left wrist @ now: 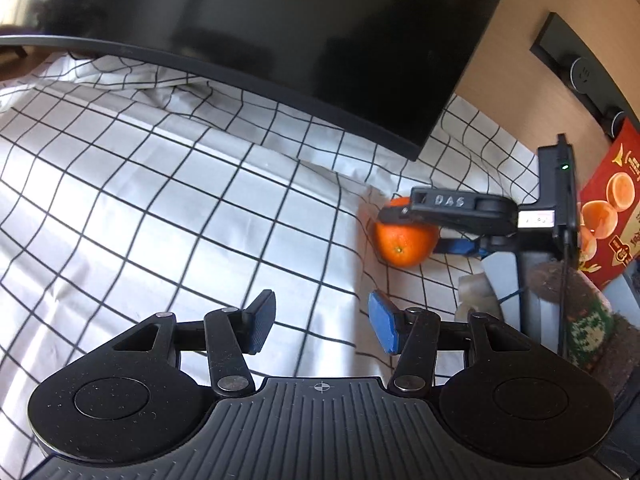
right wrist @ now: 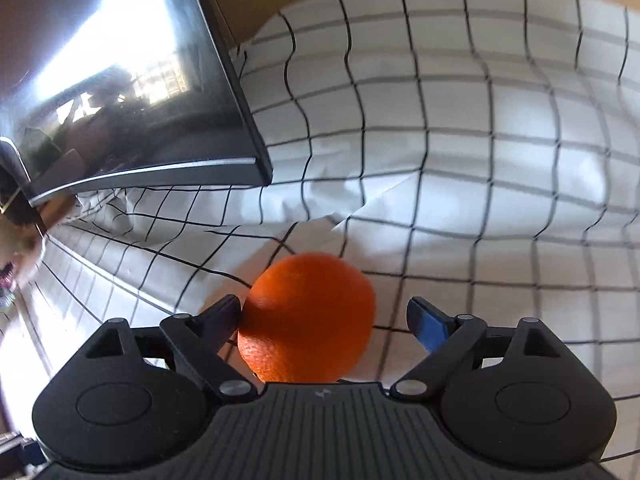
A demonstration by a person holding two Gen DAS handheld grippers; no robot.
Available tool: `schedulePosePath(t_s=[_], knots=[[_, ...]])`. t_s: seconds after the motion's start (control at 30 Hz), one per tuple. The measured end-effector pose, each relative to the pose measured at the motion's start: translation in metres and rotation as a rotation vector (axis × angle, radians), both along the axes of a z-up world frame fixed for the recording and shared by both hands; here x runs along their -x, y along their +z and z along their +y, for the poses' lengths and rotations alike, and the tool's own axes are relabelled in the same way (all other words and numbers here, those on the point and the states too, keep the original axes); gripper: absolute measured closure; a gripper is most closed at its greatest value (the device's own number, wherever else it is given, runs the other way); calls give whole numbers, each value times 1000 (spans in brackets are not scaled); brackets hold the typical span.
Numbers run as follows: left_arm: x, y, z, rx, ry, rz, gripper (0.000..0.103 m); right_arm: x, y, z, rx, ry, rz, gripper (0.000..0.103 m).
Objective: Organize fruits
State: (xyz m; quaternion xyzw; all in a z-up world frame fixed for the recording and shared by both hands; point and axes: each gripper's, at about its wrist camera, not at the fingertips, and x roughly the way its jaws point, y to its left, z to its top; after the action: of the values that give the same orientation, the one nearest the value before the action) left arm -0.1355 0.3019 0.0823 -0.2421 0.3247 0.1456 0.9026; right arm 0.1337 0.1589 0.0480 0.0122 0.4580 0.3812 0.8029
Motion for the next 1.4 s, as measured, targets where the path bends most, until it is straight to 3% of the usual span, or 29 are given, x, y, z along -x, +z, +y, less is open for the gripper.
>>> schedulePosePath(t_s=[0.1,0.2,0.23,0.33,0.57,0.8,1.03,1.27,1.4], knots=[[0,1,5,-8,-7,-3,47,0,-9,9,34,16,41,14],[0,-1,9,-5,-3,5,47,7,-7,13,73,34,-1,21],[-1,-1,9,-4,-6,7,47,9,-5,13,88,41,-28,30],[-4,-1,6,-4,-34,3,47,20,-1,7,132,90,-72,30],[-32,-8,-21,5,-148,-6,47,61,11,-74,157,63,-130,31],[-84,-15,-82,7,-358,6,47,107,27,-193,218,-90,-208,31],[-133,-14,-155,-28,-548,-17,47,128,2,-282,276,-291,-135,31],[-212,-20,-216,-81,-665,-12,47,132,-9,-314,243,-348,-127,30],[-247,-30,-258,-209,-776,20,47,137,-11,-313,258,-320,-158,29]])
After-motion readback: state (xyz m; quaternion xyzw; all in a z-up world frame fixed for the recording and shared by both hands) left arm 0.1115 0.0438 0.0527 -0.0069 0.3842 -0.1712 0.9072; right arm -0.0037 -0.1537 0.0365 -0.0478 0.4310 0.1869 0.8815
